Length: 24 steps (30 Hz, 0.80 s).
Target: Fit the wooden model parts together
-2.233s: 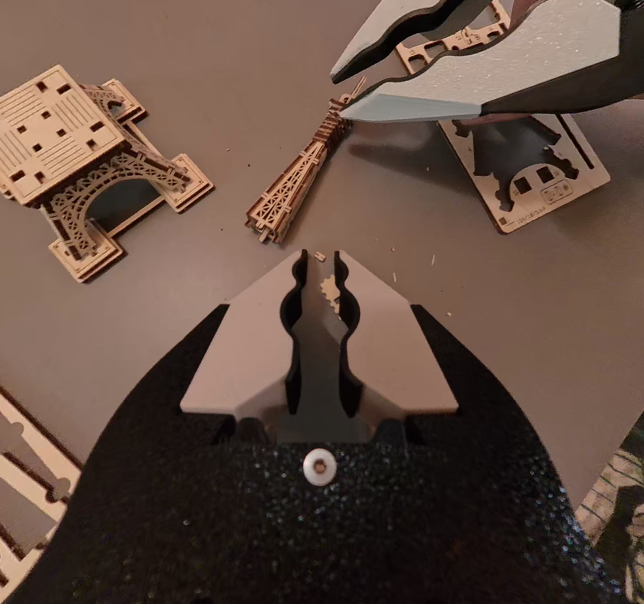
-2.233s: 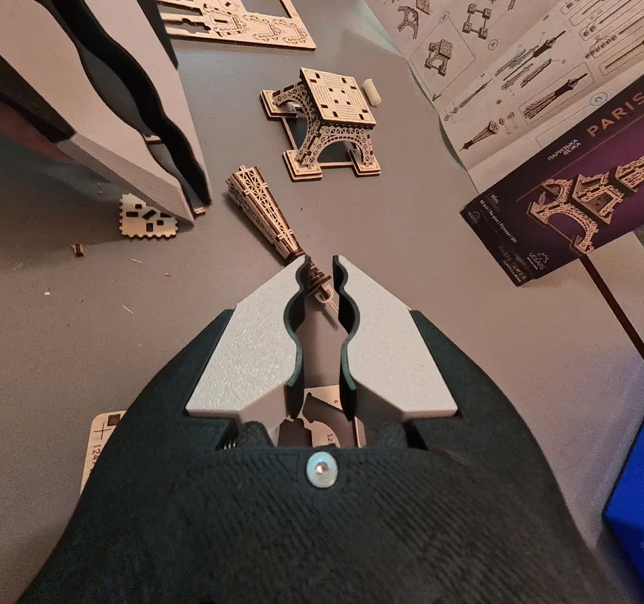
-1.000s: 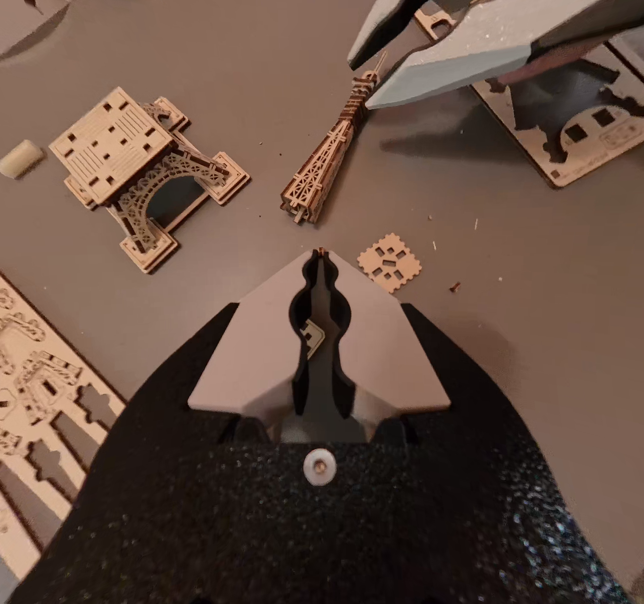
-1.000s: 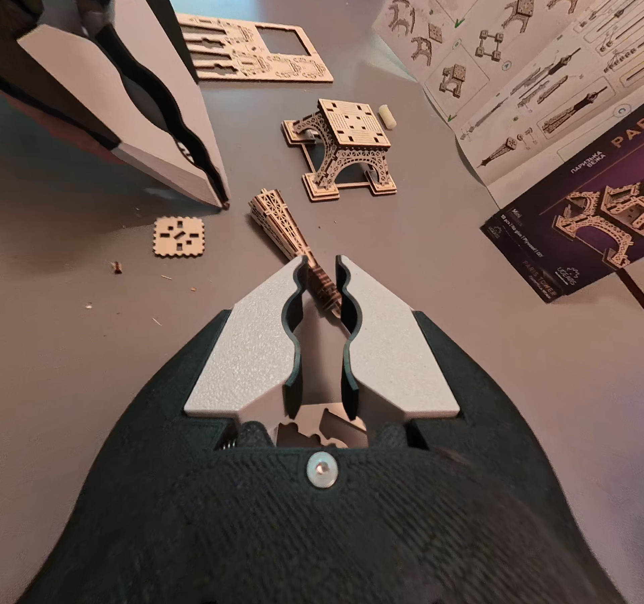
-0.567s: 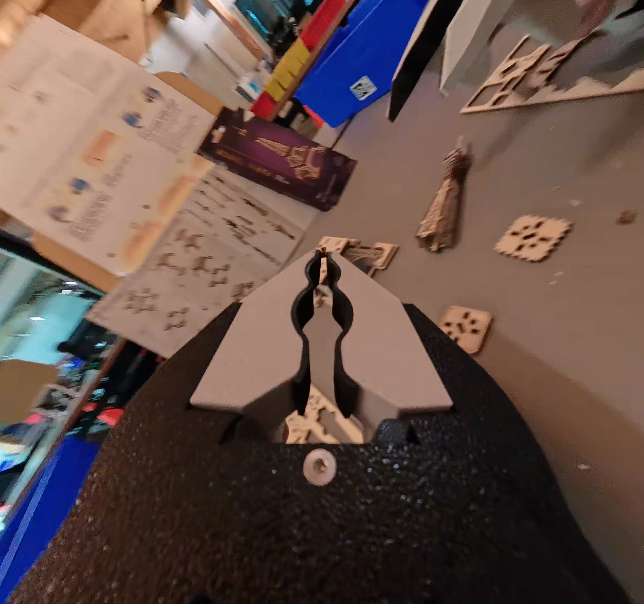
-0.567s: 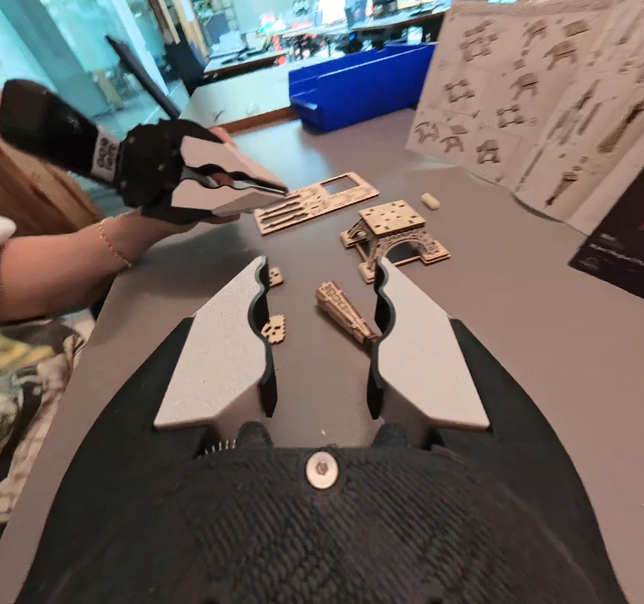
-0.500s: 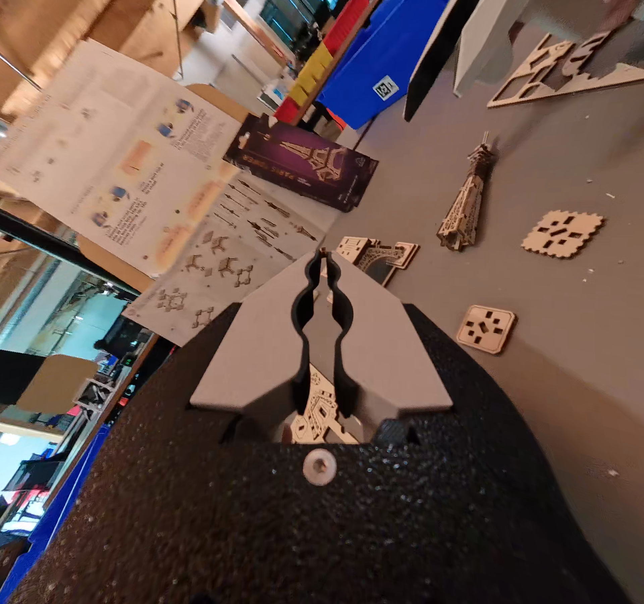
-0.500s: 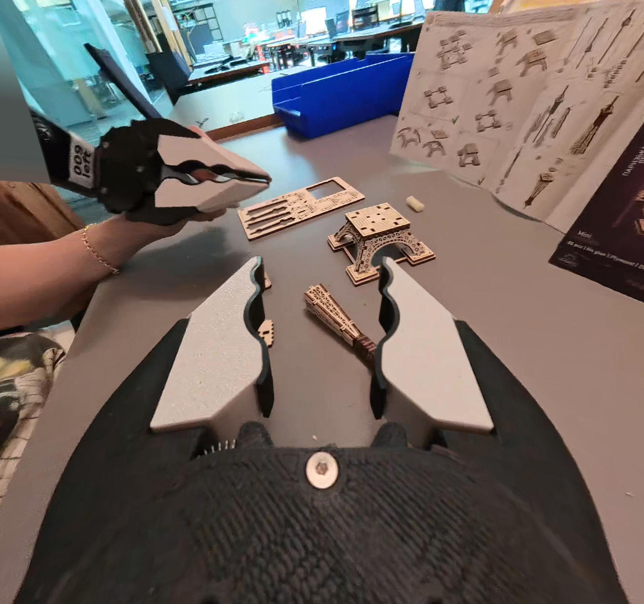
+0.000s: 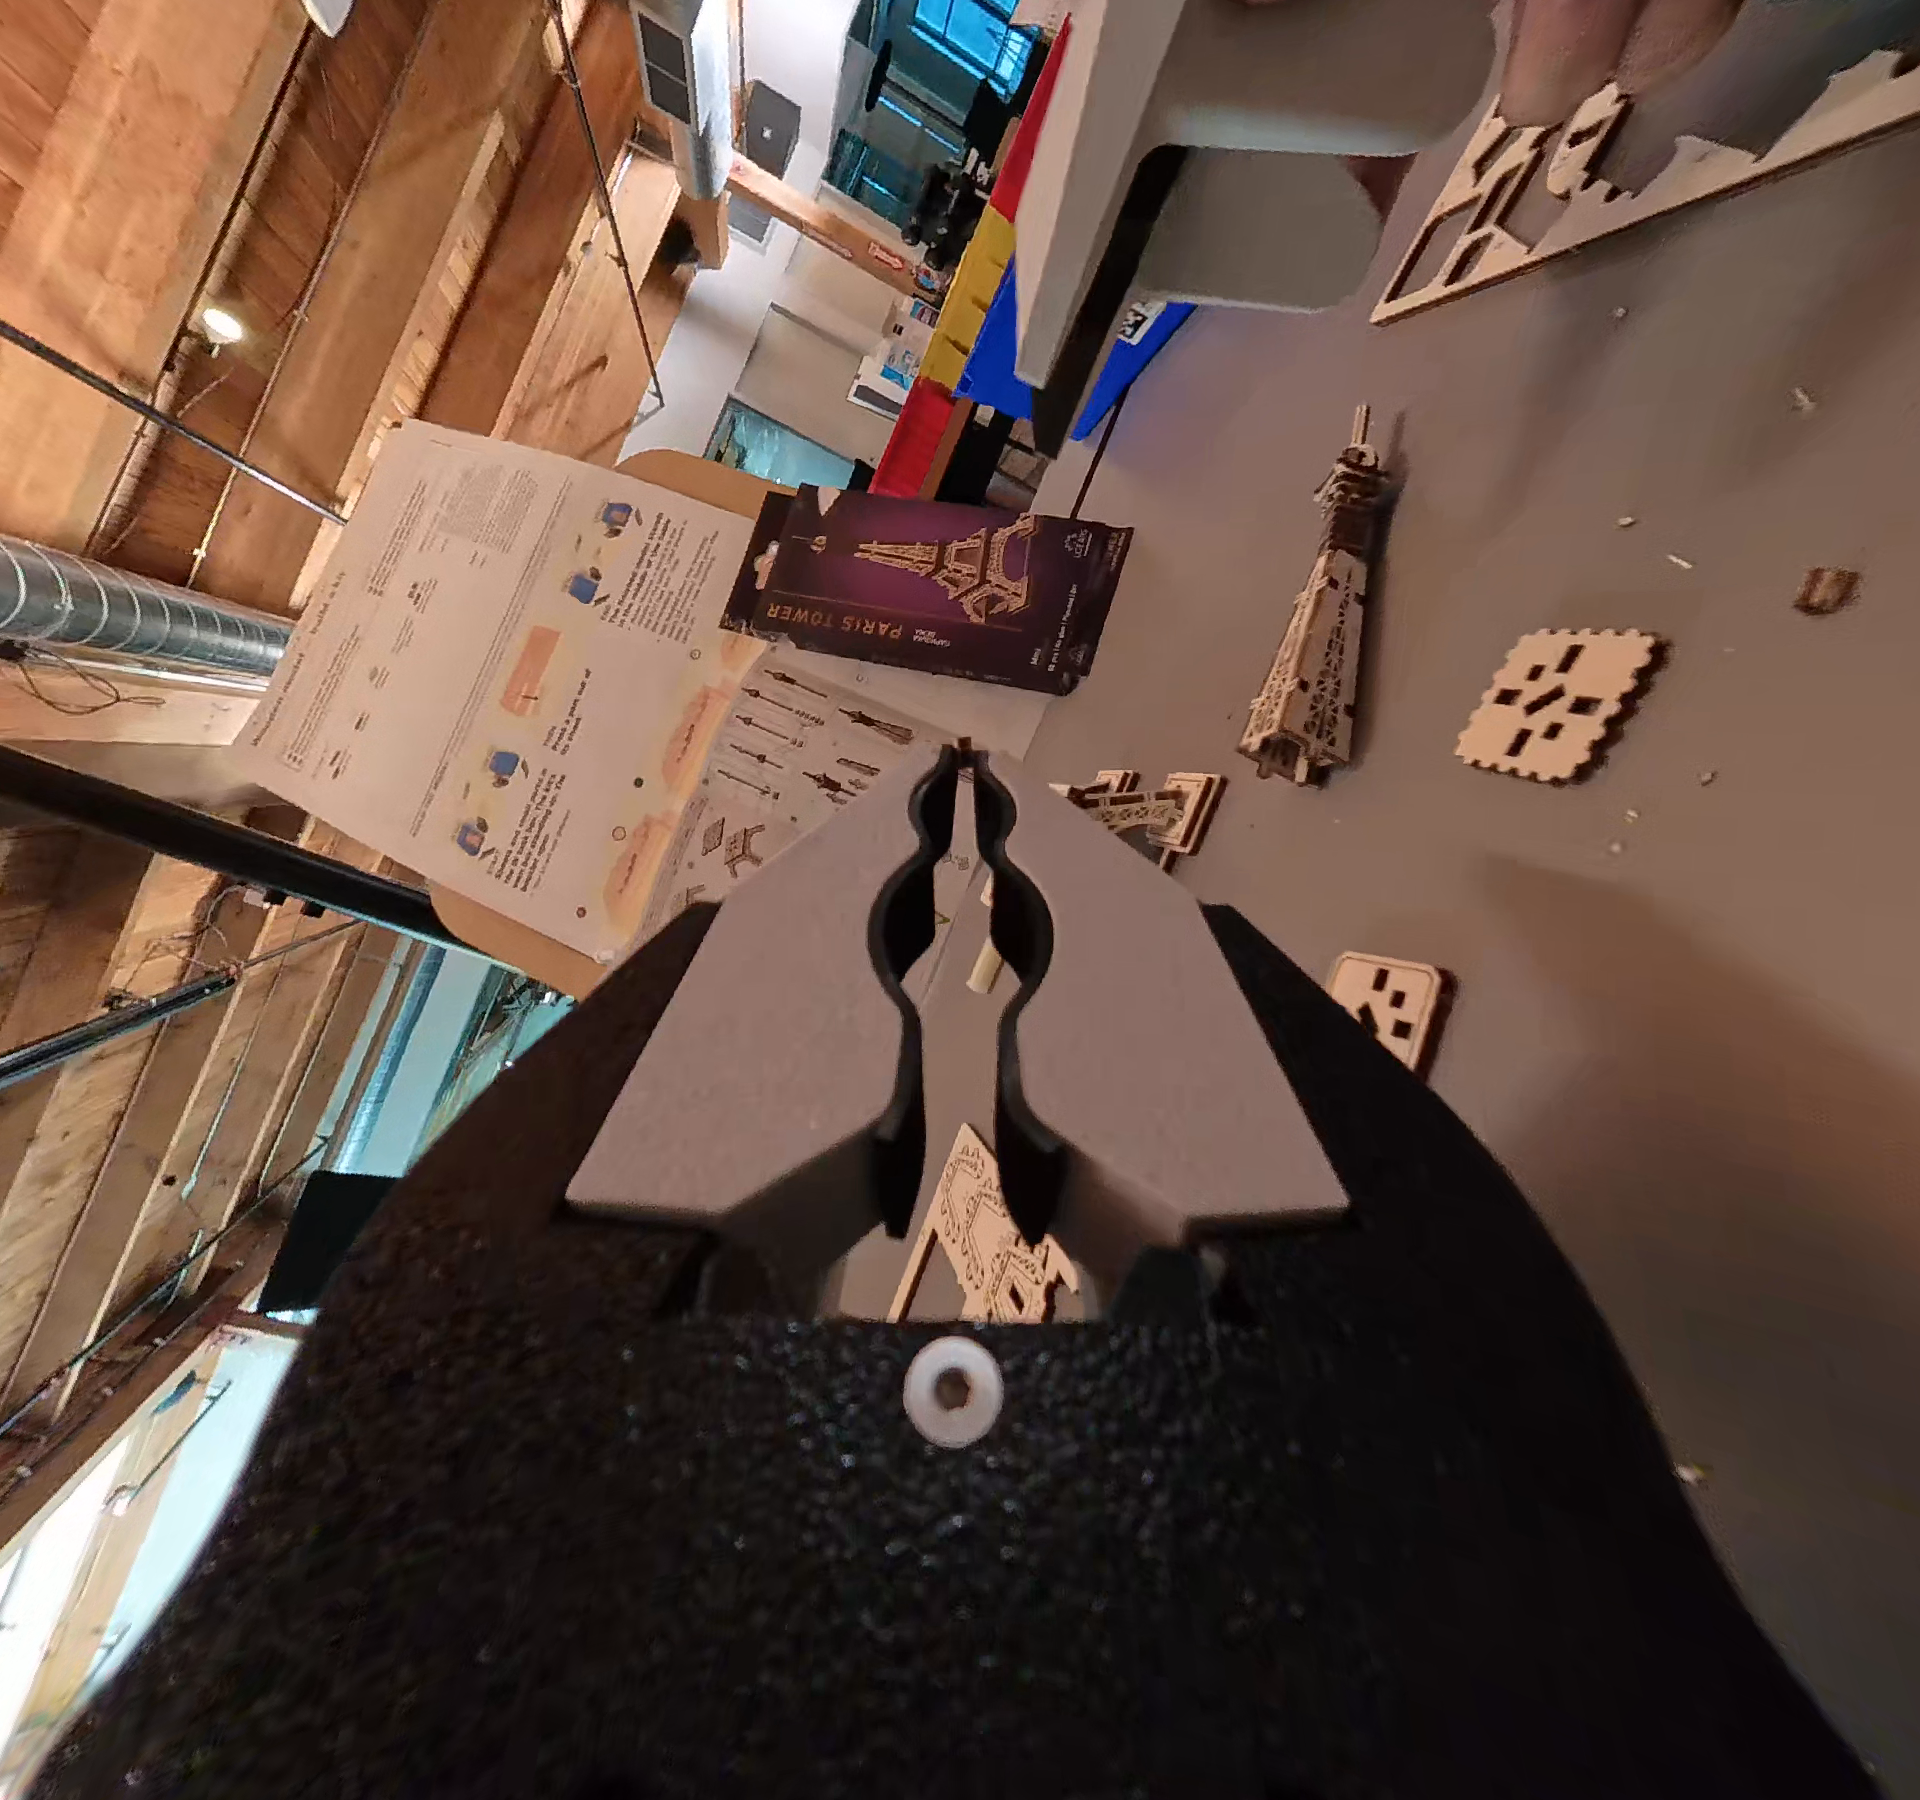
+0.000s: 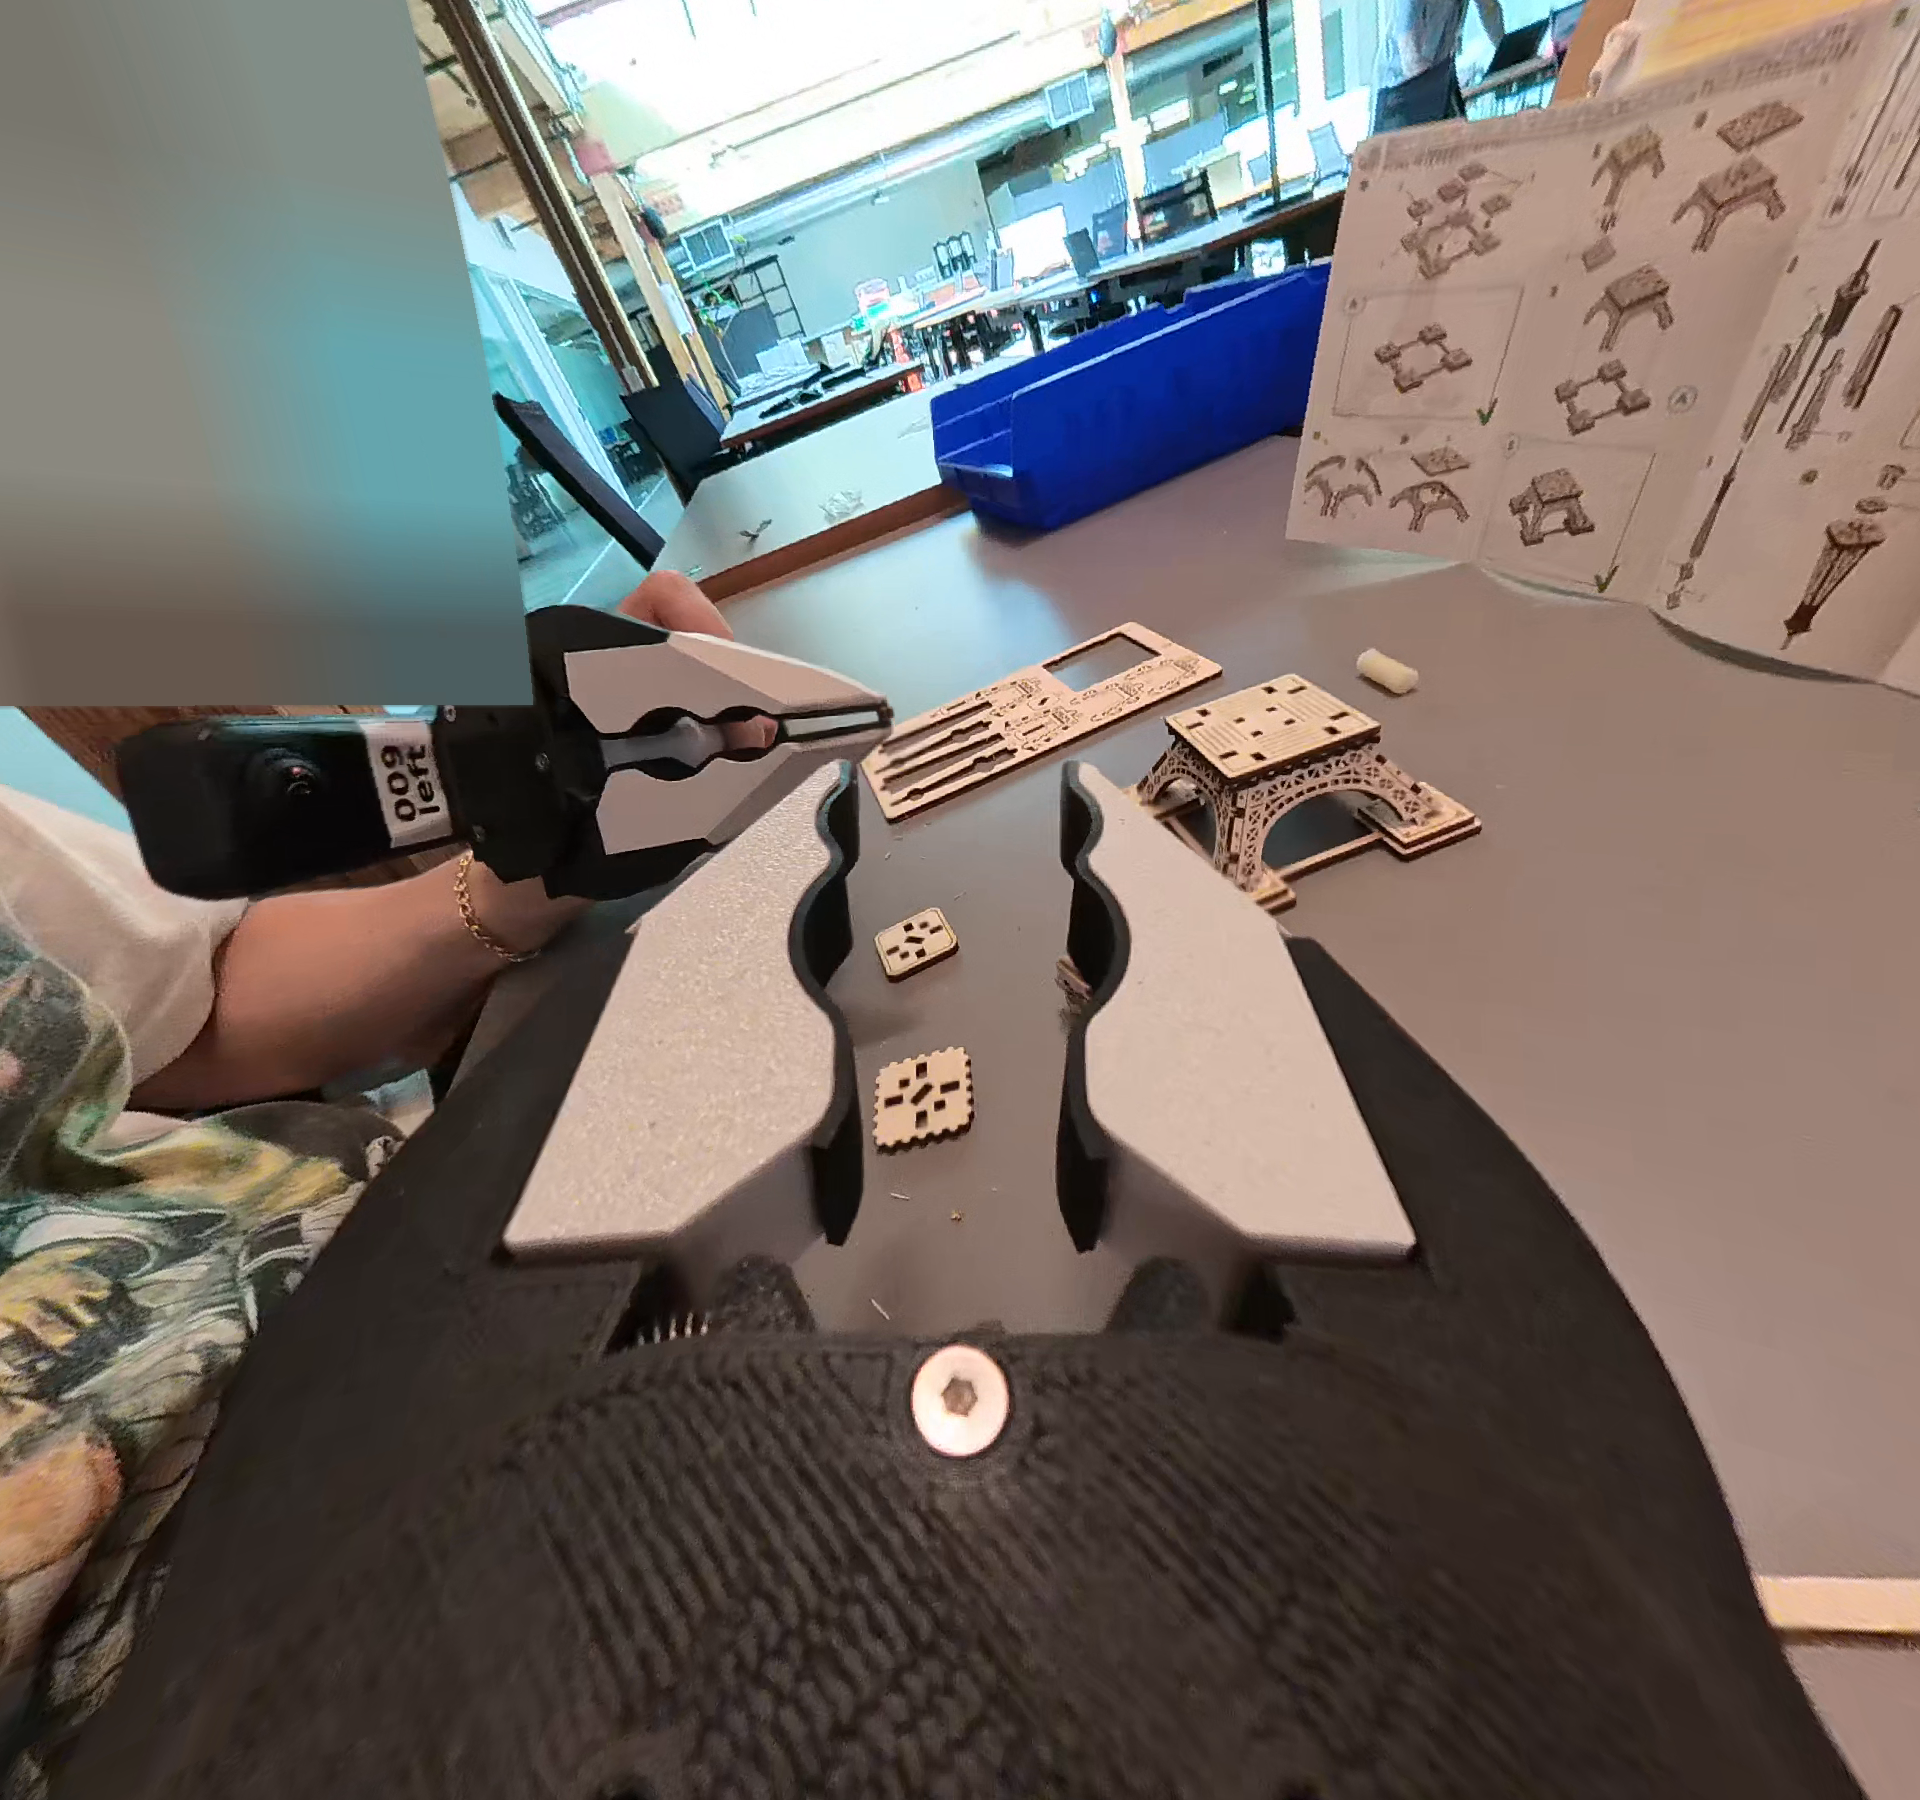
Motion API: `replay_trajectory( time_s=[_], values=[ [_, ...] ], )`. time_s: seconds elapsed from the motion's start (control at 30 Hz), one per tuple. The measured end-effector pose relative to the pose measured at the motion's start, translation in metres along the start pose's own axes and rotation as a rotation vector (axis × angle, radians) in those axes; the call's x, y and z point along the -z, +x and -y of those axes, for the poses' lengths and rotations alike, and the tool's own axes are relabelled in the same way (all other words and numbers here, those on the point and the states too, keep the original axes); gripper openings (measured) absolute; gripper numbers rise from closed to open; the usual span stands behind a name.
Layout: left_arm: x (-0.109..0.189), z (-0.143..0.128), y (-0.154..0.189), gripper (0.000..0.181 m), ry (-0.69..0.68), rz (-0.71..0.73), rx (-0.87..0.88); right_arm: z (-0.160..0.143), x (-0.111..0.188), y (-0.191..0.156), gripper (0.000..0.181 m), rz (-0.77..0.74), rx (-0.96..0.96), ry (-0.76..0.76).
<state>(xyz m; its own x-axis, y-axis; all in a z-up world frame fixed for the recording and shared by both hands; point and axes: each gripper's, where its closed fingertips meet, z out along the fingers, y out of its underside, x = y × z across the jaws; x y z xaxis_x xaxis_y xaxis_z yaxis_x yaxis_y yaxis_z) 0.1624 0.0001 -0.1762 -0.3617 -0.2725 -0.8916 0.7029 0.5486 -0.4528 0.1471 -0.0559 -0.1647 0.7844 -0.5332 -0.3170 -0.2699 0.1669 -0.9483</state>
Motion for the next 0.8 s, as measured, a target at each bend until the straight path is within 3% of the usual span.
replay_trajectory(
  time_s=[0.23,0.37,0.63,0.8],
  values=[
    [0.004,-0.008,-0.016,0.001,0.007,0.050,0.111,0.003,0.003,0.001,0.034,-0.003,0.004,0.018],
    [0.007,-0.009,-0.025,0.001,0.005,0.102,0.117,-0.005,0.004,0.007,0.032,-0.042,0.086,-0.045],
    [0.006,-0.017,-0.024,0.001,-0.031,0.099,0.083,-0.033,0.017,0.039,0.035,-0.234,0.381,-0.329],
    [0.006,-0.028,-0.028,0.001,-0.068,0.110,0.096,-0.021,0.040,0.075,0.037,-0.509,0.659,-0.431]
  ],
)
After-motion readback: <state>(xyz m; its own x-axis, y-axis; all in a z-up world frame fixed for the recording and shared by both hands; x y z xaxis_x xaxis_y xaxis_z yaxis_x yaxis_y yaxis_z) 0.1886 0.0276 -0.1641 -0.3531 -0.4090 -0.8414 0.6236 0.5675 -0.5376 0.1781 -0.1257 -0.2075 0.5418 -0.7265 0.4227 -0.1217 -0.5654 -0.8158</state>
